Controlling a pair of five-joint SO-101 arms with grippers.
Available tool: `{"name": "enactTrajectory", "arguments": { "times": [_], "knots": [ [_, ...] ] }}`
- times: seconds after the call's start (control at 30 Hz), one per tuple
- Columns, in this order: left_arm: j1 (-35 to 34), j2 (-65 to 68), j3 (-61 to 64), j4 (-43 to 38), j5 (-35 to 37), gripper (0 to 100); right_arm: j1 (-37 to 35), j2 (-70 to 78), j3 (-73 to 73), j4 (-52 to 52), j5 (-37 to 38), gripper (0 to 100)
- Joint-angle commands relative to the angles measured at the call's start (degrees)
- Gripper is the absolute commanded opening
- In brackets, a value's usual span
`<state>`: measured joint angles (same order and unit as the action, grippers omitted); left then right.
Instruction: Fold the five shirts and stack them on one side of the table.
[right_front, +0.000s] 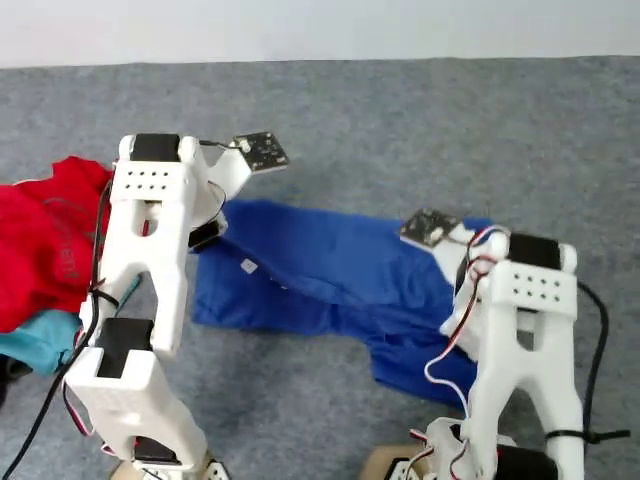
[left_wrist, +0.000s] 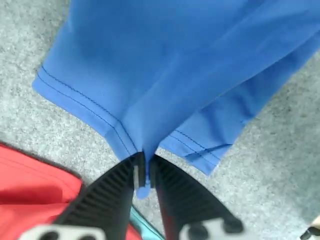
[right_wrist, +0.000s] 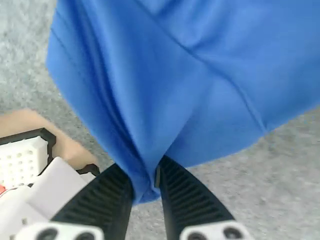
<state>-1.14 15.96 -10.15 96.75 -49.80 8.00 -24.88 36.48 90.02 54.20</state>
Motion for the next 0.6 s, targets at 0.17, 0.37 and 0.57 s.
{"name": "enactTrajectory", "arguments": {
  "times": [0.17,0.37,0.57],
  "knots": [
    [1.0,-0.6,4.1,0.4,-2.2,1,0.0,-2.7,5.0,-3.9,-0.6,0.9],
    [1.2,-0.6,4.1,0.4,-2.4,1,0.0,-3.0,6.9,-3.5,-0.7,0.9],
    [1.1,-0.6,4.2,0.8,-4.4,1,0.0,-2.9,7.1,-2.2,-0.8,0.9]
  ]
}}
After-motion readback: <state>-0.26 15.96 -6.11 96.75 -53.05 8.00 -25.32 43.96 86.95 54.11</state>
